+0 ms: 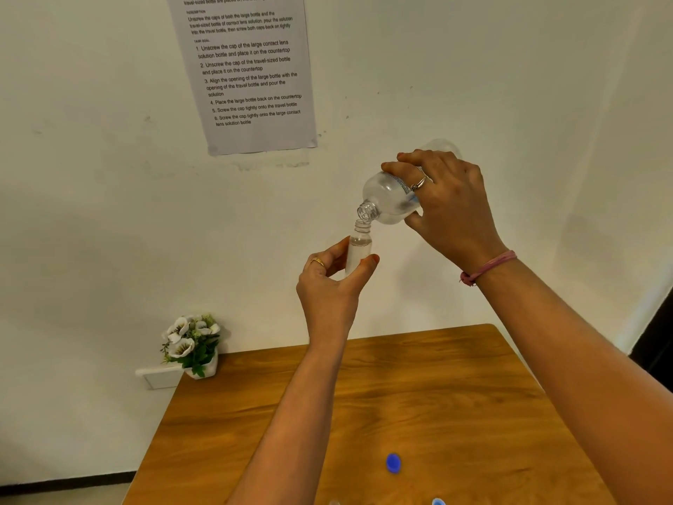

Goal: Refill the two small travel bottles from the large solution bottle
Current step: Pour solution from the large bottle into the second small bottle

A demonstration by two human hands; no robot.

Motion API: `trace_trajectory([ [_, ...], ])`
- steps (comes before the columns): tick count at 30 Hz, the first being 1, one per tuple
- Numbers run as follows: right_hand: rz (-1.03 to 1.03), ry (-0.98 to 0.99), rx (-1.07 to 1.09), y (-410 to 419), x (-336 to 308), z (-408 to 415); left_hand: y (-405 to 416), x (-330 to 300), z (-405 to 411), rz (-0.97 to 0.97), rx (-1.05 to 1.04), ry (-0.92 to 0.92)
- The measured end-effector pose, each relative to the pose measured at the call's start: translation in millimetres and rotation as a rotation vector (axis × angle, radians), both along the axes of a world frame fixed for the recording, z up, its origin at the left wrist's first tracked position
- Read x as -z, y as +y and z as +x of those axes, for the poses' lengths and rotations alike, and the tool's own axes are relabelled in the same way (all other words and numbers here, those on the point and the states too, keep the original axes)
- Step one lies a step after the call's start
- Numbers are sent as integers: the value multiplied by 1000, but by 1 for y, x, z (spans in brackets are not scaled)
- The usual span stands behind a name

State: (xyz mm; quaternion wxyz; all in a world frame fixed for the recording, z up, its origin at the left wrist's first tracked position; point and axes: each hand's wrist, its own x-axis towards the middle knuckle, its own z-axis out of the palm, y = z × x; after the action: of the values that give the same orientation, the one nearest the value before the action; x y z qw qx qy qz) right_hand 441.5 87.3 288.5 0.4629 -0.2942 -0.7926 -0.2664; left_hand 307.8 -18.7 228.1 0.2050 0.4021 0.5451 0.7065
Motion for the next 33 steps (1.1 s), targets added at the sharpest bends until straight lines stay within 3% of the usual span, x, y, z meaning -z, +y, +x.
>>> trace_trajectory([
  [33, 5, -1, 0, 1, -1, 11, 1, -3, 11, 21, 8, -10],
])
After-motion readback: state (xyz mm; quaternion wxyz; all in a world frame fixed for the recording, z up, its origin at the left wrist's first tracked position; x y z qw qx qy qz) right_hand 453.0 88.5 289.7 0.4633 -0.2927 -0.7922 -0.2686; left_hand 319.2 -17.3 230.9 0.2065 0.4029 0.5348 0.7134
